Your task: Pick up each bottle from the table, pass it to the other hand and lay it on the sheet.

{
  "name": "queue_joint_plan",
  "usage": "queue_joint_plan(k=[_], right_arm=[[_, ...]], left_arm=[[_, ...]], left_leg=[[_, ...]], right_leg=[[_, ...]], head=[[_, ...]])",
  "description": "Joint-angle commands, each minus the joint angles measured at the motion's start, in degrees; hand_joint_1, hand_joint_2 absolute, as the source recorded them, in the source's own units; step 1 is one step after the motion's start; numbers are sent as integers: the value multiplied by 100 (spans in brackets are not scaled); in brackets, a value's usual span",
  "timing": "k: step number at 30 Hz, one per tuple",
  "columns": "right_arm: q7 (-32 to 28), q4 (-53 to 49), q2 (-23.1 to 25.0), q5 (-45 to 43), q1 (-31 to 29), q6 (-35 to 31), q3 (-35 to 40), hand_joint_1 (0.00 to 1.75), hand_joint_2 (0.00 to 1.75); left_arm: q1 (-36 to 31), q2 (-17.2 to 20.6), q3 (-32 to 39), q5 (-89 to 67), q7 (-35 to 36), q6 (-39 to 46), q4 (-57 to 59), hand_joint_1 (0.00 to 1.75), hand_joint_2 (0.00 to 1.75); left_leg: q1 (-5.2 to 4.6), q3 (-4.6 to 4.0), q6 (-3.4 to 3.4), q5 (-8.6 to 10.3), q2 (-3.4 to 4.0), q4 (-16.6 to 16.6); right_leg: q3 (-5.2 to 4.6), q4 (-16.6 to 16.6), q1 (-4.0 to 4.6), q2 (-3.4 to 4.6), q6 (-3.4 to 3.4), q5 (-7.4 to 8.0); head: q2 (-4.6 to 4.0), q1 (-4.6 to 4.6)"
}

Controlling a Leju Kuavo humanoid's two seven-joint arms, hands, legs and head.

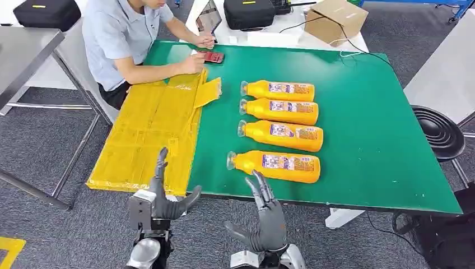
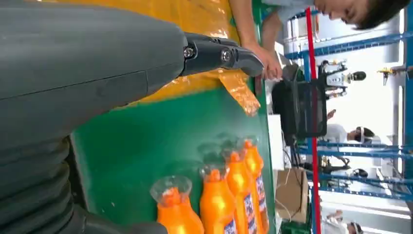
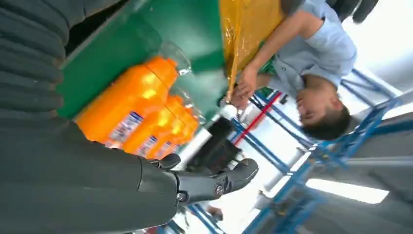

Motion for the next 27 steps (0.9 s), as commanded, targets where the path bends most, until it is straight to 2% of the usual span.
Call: queue_joint_plan(k=[1, 4, 6, 9, 13, 15, 19, 27], right_arm=[[-101, 52, 283, 738, -101, -5, -1180, 0, 175], [-101, -236, 437, 1692, -1, -5, -1830, 0, 175], [-101, -220, 393, 2074, -100, -5, -2177, 0, 175], [-40, -71, 452, 2911, -282, -5, -2856, 0, 175], [-28, -116, 536, 3264, -411, -5, -3467, 0, 175], [72, -150, 476, 3300, -462, -5, -3544, 0, 175], [884, 254, 64, 3473, -733, -5, -3269, 0, 175], [894, 324, 1, 3412, -804, -5, -3250, 0, 175]], left_arm=[[-361, 302, -562, 114, -32, 51, 682, 0, 175], [-319, 343, -602, 178, -27, 49, 632, 0, 175], [-278, 359, -625, 219, -39, 54, 604, 0, 175], [-228, 374, -634, 242, -40, 66, 552, 0, 175], [-107, 414, -560, 243, -11, 118, 356, 0, 175], [-77, 422, -536, 239, 1, 109, 332, 0, 175], [-58, 414, -527, 238, 6, 39, 332, 0, 175], [-65, 407, -536, 228, 10, 39, 341, 0, 175]], left_leg=[[-1, 24, -5, -4, -8, -11], [4, 38, -7, -13, 3, -8], [-2, 14, -3, -3, -6, -7], [1, 26, -5, -5, -1, -10], [-2, 18, -2, -5, 6, -6], [-1, 22, -4, -8, 7, -7], [-1, 23, -3, -9, 10, -7], [1, 18, -3, -6, 5, -5]], right_leg=[[27, -9, 2, -14, -9, -9], [42, -11, 8, -7, -14, -14], [18, -4, 0, -12, -8, -8], [29, -11, 3, -10, -10, -8], [20, -6, 0, -1, -8, -6], [25, -6, 0, -1, -9, -8], [26, -9, -2, 3, -8, -6], [22, -8, 0, -1, -8, -5]], head=[[0, -2], [0, -2], [0, 0], [0, -2], [0, 0], [0, -2], [0, 0], [0, -2]])
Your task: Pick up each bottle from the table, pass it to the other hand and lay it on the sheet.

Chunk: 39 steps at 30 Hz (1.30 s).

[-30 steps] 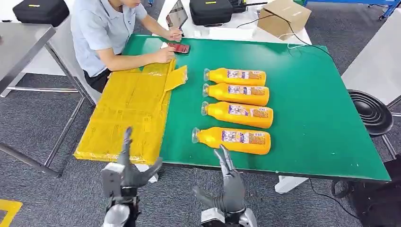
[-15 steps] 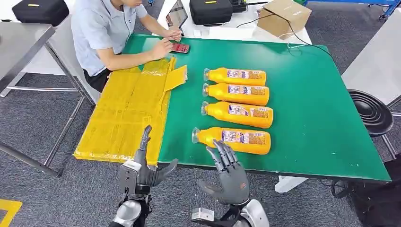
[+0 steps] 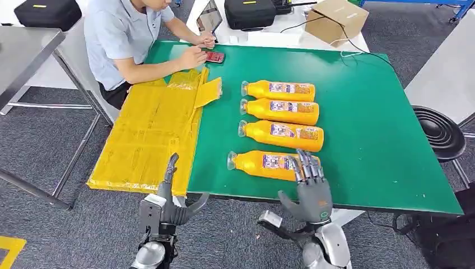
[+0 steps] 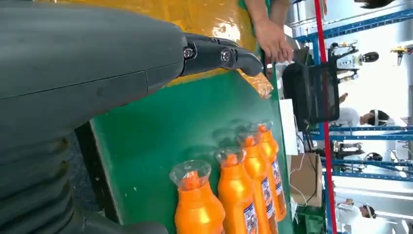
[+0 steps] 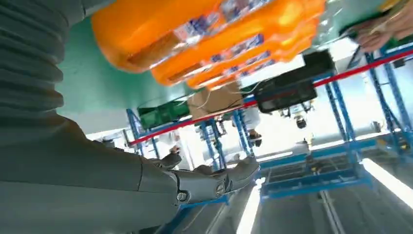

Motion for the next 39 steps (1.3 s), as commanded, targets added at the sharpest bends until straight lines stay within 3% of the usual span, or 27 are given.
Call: queue_joint_plan(k=[1, 6, 12, 19, 24, 34, 39], right_arm=[[28, 442, -237, -11, -313, 2, -164, 0, 175], [130, 482, -244, 41, -311, 2, -116, 0, 175], [591, 1465, -491, -41, -902, 2, 160, 0, 175], [1830, 3179, -761, 304, -1780, 2, 920, 0, 175], [2072, 3708, -801, 295, -2114, 2, 1139, 0, 175], [2110, 3852, -767, 250, -2270, 64, 1315, 0, 175], [2880, 4132, -852, 601, -2437, 314, 1727, 0, 175]], left_arm=[[-64, 157, -66, -1, 32, -16, 72, 0, 175], [-72, 156, -72, -4, 33, -25, 78, 0, 175], [-189, 127, -169, -26, 46, -98, 195, 0, 175], [-318, 97, -217, -30, 87, -167, 293, 0, 175], [-360, 79, -242, -39, 114, -207, 279, 0, 175], [-428, 92, -266, -37, 114, -261, 267, 0, 175], [-344, 54, -202, 67, 169, -403, 127, 0, 175]], left_leg=[[1, 14, -3, -3, 2, -5], [2, 20, -4, -7, 6, -4], [3, 20, -3, -5, 16, -5], [4, 14, -3, -1, 14, -5], [1, 15, -3, -1, 9, -3], [1, 11, -3, -1, 5, 0], [3, 28, -6, -7, 10, -1]], right_leg=[[14, -6, 2, -2, -6, -3], [19, -5, 5, 1, -8, -5], [19, -9, 5, 10, -7, 1], [13, -8, 5, 10, -5, 4], [13, -5, 3, 5, -5, 1], [10, -1, 2, 1, -5, -1], [28, -3, 5, 2, -12, -5]], head=[[0, 0], [0, 0], [0, 0], [0, 0], [0, 0], [0, 0], [0, 0]])
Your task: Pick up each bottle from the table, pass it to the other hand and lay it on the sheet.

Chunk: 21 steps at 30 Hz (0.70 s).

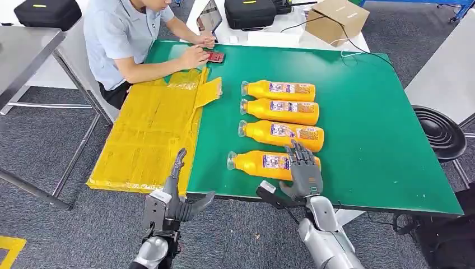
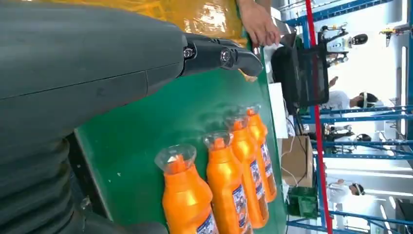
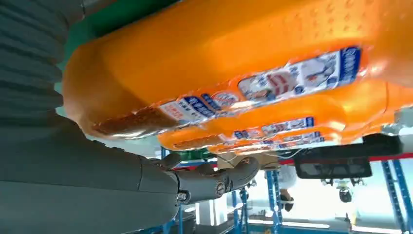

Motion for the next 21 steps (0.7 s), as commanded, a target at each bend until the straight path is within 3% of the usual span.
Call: queue_joint_plan(k=[1, 8, 9, 10, 11, 12, 16, 19, 21], right_arm=[[1098, 1026, -230, 548, -593, 481, 799, 0, 175], [1913, 997, -268, 919, -705, 1534, 1132, 0, 175], [1913, 997, -268, 919, -705, 1534, 1132, 9, 175], [2047, 923, -288, 1106, -710, 1549, 1283, 145, 175], [2046, 840, -266, 995, -662, 1550, 1209, 168, 175], [2151, 849, -295, 1144, -668, 1675, 1324, 175, 175], [2245, 916, -343, 967, -602, 1942, 1175, 175, 175], [2305, 1075, -360, 882, -575, 2283, 1105, 154, 175], [2327, 1097, -387, 863, -515, 2281, 1081, 154, 175]], left_arm=[[-111, 53, -3, 105, 105, -122, 108, 0, 175], [-38, 9, 141, -4, 185, -132, -19, 0, 175], [-38, 9, 141, -4, 185, -132, -19, 0, 175], [-31, -13, 191, -9, 186, -141, -40, 0, 175], [-12, -27, 230, -8, 186, -156, -72, 0, 175], [4, -30, 250, -10, 186, -168, -94, 0, 175], [23, -44, 300, -4, 198, -234, -99, 0, 175], [34, -55, 341, 2, 203, -269, -77, 0, 175], [38, -54, 345, 0, 208, -276, -64, 0, 175]], left_leg=[[1, 20, -4, -6, 8, -2], [4, 26, -3, -3, 6, -3], [5, 35, -5, -4, 4, -3], [5, 40, -5, -3, -2, -4], [2, 36, -3, -1, 3, -3], [5, 47, -4, -2, 3, -6], [2, 49, -2, 1, -7, -6], [5, 61, -2, 0, -13, -10], [5, 72, -2, 0, -17, -10]], right_leg=[[19, -4, 3, 2, -9, -4], [24, -7, 6, -3, -7, -2], [34, -8, 7, -6, -10, -4], [41, -9, 7, -12, -10, -5], [34, -6, 3, -4, -6, -1], [48, -12, 7, -7, -10, -2], [50, -11, 3, -13, -9, -1], [67, -16, 6, -21, -7, -3], [80, -17, 6, -23, -8, -4]], head=[[0, 0], [0, 0], [0, 0], [0, 0], [0, 0], [0, 0], [0, 0], [0, 0], [0, 0]])
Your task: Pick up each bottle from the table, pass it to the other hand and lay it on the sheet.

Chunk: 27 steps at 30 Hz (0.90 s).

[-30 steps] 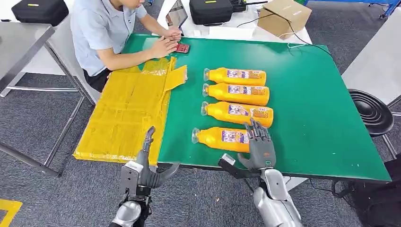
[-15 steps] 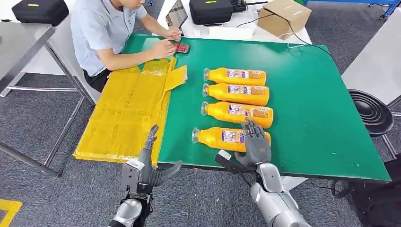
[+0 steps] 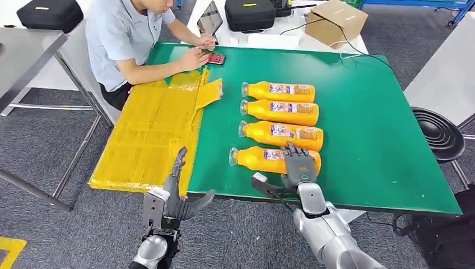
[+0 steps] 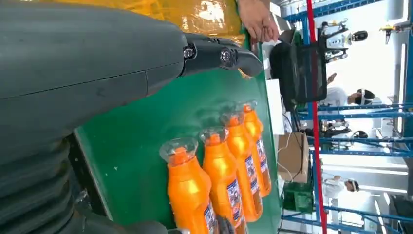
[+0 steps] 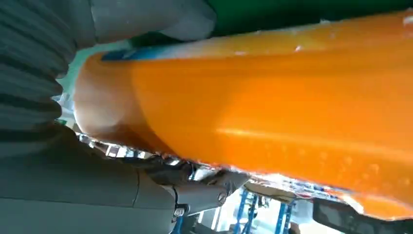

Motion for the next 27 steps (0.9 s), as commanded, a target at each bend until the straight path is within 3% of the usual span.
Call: queue_joint_plan(k=[1, 2, 7, 9, 12, 15, 18, 27], right_arm=[[83, 630, -223, -188, 159, 478, 32, 162, 175], [56, 627, -228, -204, 181, 462, 23, 169, 175], [10, 618, -227, -229, 199, 435, 9, 169, 175], [-562, 445, -186, -625, 335, 104, -195, 175, 175], [-2776, -352, 5, -2766, 841, 128, -866, 175, 175], [-3429, -1432, 109, -3935, 1297, 71, -740, 175, 175], [-3414, -2255, 82, -4412, 1462, -97, -299, 175, 175], [-3392, -2144, -11, -4564, 1400, -167, -171, 175, 175]], left_arm=[[-34, 2, 223, 21, 39, -67, 108, 0, 175], [-33, 4, 226, 21, 39, -69, 109, 0, 175], [-31, 6, 233, 21, 39, -76, 101, 0, 175], [-10, 27, 232, 19, 39, -101, 58, 0, 175], [28, -109, 453, 606, 131, -16, -50, 0, 175], [-21, -294, 801, 1930, 653, 59, -14, 0, 175], [-142, -172, 765, 2861, 1120, -33, 295, 0, 175], [-142, -129, 669, 2958, 1044, -3, 302, 0, 175]], left_leg=[[6, 25, -5, -2, -17, -12], [4, 23, -4, -1, -12, -8], [4, 27, -4, -1, -12, -7], [5, 30, -4, -1, -13, -7], [8, 37, -5, -1, -17, -12], [14, 45, -6, -7, -3, -8], [7, 58, -20, -26, 28, -9], [5, 27, -13, -20, 29, -4]], right_leg=[[33, -17, 8, -23, -10, -6], [27, -13, 6, -17, -7, -4], [32, -13, 6, -16, -6, -4], [34, -14, 6, -17, -7, -4], [44, -21, 9, -23, -9, -5], [51, -24, 17, -12, -11, -4], [51, -21, 15, 21, -13, -1], [23, -12, 13, 25, -7, -4]], head=[[0, -2], [0, -2], [0, -2], [0, -2], [0, 0], [0, 5], [0, -2], [0, -2]])
